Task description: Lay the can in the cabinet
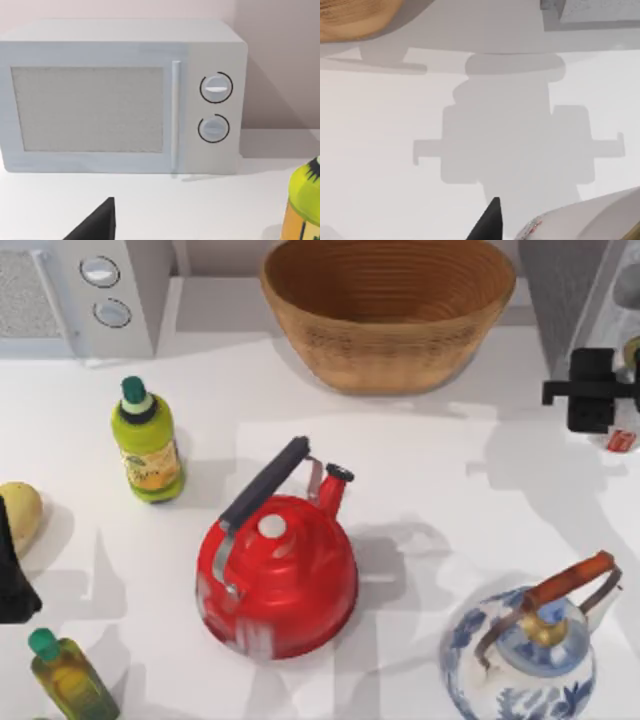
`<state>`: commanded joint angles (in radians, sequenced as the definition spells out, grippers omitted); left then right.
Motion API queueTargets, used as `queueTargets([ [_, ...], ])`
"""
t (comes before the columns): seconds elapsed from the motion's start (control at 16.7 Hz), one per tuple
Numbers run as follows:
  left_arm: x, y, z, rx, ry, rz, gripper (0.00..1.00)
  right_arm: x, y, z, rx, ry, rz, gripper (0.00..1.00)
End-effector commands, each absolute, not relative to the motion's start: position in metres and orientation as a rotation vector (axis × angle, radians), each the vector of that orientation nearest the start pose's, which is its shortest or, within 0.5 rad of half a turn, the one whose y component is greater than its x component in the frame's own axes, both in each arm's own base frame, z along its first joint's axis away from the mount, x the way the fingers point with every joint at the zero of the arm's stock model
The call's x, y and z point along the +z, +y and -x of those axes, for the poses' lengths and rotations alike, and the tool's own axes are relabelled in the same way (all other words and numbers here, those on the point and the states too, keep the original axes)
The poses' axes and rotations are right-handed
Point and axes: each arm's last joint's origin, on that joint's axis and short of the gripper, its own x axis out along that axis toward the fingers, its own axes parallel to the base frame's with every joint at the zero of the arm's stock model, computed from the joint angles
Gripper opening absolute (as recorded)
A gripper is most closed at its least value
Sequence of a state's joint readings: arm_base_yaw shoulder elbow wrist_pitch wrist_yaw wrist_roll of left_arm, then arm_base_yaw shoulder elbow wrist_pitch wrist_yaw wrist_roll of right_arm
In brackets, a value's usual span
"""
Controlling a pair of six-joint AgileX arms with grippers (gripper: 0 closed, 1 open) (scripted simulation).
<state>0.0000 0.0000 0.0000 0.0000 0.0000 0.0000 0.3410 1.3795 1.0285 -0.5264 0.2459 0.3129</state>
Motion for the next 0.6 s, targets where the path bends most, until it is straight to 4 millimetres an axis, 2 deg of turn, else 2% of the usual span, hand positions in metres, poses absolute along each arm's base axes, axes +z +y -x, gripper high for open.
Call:
queueTargets([
  [0.36, 0.160, -0.001, -0.106, 0.000, 0.000, 0.000, 1.00, 0.261, 0.042, -0.213, -0.059, 0.626, -0.096, 0.00],
  [0.6, 0.160, -0.001, -0.106, 0.000, 0.000, 0.000, 1.00, 0.249, 0.019, -0.163, -0.037, 0.410, -0.103, 0.00],
])
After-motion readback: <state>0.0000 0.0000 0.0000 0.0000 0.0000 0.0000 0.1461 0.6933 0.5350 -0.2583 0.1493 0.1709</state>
